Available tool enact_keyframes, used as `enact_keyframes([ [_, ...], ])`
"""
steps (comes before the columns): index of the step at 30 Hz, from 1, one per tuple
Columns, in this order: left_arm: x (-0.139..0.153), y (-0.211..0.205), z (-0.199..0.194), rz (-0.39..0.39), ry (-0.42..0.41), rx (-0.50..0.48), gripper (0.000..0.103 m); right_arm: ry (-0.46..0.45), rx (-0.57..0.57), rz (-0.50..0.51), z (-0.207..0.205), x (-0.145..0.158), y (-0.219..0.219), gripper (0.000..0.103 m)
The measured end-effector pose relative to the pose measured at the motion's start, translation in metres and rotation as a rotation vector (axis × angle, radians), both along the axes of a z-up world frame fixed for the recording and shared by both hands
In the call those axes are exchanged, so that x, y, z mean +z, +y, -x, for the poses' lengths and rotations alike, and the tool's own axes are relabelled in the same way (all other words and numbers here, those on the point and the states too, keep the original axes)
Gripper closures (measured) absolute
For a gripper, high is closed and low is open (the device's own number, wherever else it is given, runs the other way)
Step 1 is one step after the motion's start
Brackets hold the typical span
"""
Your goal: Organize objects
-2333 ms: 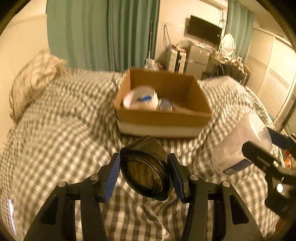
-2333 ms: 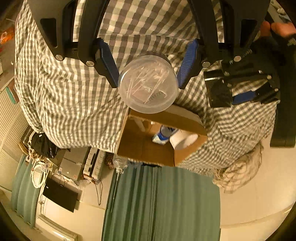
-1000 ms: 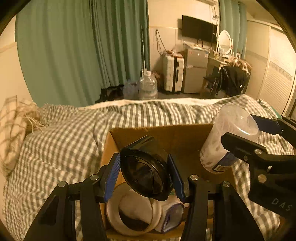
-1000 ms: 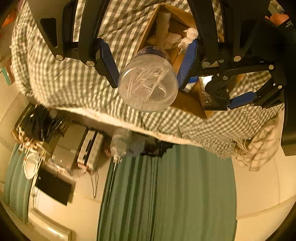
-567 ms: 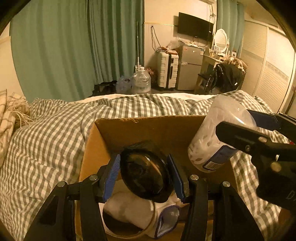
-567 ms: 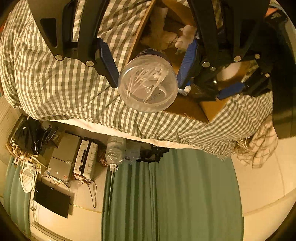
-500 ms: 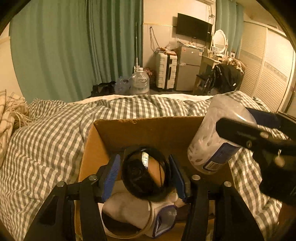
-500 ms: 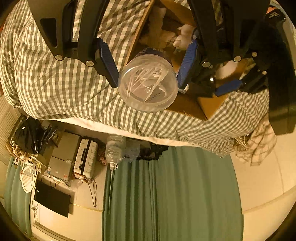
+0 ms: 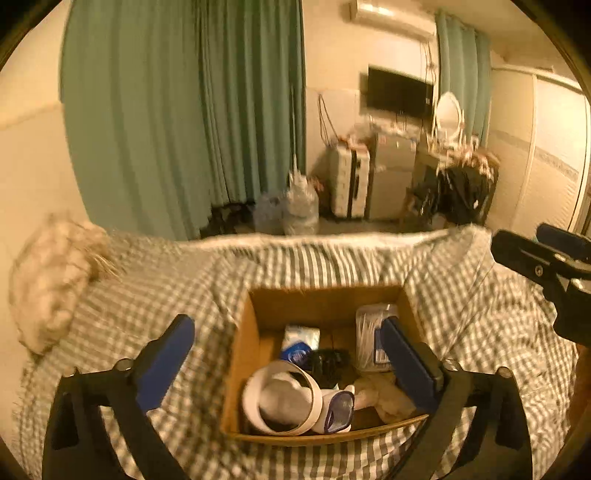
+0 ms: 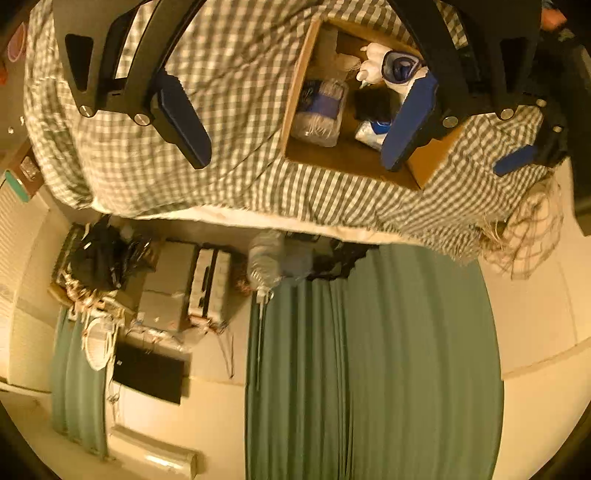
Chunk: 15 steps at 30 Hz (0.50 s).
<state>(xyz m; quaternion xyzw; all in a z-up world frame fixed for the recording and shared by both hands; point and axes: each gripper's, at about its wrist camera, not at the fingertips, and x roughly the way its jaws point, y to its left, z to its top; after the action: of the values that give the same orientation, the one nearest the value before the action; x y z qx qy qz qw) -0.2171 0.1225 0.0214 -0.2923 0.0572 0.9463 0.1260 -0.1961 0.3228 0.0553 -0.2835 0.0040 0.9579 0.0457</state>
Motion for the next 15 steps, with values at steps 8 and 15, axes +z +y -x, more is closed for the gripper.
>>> enact_keyframes([
  [8, 0.073, -0.042, -0.070, -0.067, 0.155, 0.032, 0.000, 0.129, -0.038, -0.049, -0.080, 0.066, -0.016, 0.000],
  [15, 0.092, -0.081, -0.121, -0.147, 0.243, 0.072, 0.000, 0.197, -0.058, -0.102, -0.148, 0.078, -0.035, 0.000],
])
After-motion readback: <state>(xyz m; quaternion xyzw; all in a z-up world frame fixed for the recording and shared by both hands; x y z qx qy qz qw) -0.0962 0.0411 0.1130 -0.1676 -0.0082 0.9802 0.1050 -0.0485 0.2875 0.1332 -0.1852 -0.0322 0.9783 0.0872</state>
